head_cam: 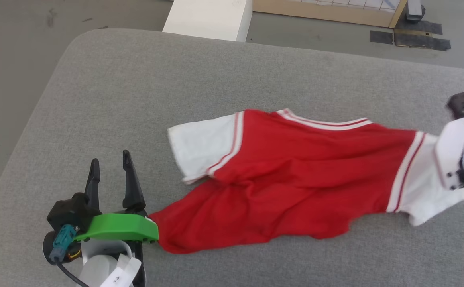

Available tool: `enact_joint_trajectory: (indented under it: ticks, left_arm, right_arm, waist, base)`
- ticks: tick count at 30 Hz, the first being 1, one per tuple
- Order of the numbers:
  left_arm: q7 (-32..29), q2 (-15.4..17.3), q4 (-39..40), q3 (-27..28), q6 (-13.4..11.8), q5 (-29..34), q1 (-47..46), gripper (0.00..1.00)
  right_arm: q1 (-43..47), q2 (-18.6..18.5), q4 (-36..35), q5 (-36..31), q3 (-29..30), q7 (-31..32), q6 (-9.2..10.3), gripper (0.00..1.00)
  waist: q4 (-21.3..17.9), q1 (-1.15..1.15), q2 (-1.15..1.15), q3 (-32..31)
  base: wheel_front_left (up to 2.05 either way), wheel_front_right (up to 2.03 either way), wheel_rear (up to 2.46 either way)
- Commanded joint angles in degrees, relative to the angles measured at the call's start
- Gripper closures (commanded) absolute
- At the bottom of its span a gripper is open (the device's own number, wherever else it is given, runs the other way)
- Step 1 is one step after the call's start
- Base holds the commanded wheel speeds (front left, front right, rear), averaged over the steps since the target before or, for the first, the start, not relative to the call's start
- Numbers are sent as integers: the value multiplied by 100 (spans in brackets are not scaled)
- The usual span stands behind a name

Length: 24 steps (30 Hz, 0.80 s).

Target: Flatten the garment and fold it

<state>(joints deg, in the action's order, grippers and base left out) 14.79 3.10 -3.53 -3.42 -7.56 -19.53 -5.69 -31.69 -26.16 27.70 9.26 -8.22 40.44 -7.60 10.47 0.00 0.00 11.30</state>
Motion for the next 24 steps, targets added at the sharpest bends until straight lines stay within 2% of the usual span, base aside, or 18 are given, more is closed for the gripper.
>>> enact_joint_trajectory:
  ticks: [1, 4, 5, 6, 12, 18, 24]
  left_arm:
    - [20, -18, -27, 0, 38, 61, -51, 0]
    - [20, -20, -85, 4, 61, 83, -103, 0]
    - [20, -20, -106, 9, 62, 88, -113, 0]
    - [20, -20, -120, 14, 63, 87, -113, 0]
    - [20, -21, -259, 15, 99, 68, -80, 0]
    - [-14, -21, -501, -42, 179, -8, -110, 0]
    - [-706, -11, -919, -246, 345, -217, -679, 0]
  right_arm:
    - [-109, -10, 94, -130, 127, -128, 11, 100]
    - [-139, 46, 446, -379, 440, -242, 11, 100]
    - [-135, 122, 523, -427, 524, -324, 11, 53]
    - [-135, 190, 562, -452, 602, -419, 11, 0]
    - [-42, 660, 473, -170, 1339, -1320, 11, 0]
    - [519, 1092, -415, 416, 1909, -2601, 11, 0]
    - [1530, 1368, -1366, 554, 2404, -3329, 11, 0]
  waist:
    - [-6, 0, 0, 18]
    - [-26, 0, 0, 22]
    - [-42, 0, 0, 9]
    - [-64, 0, 0, -5]
    - [-212, 0, 0, -186]
    - [-410, 0, 0, -410]
    - [-616, 0, 0, -469]
  base:
    - [0, 0, 0]
    - [0, 0, 0]
    - [0, 0, 0]
    - [0, 0, 0]
    - [0, 0, 0]
    - [0, 0, 0]
    - [0, 0, 0]
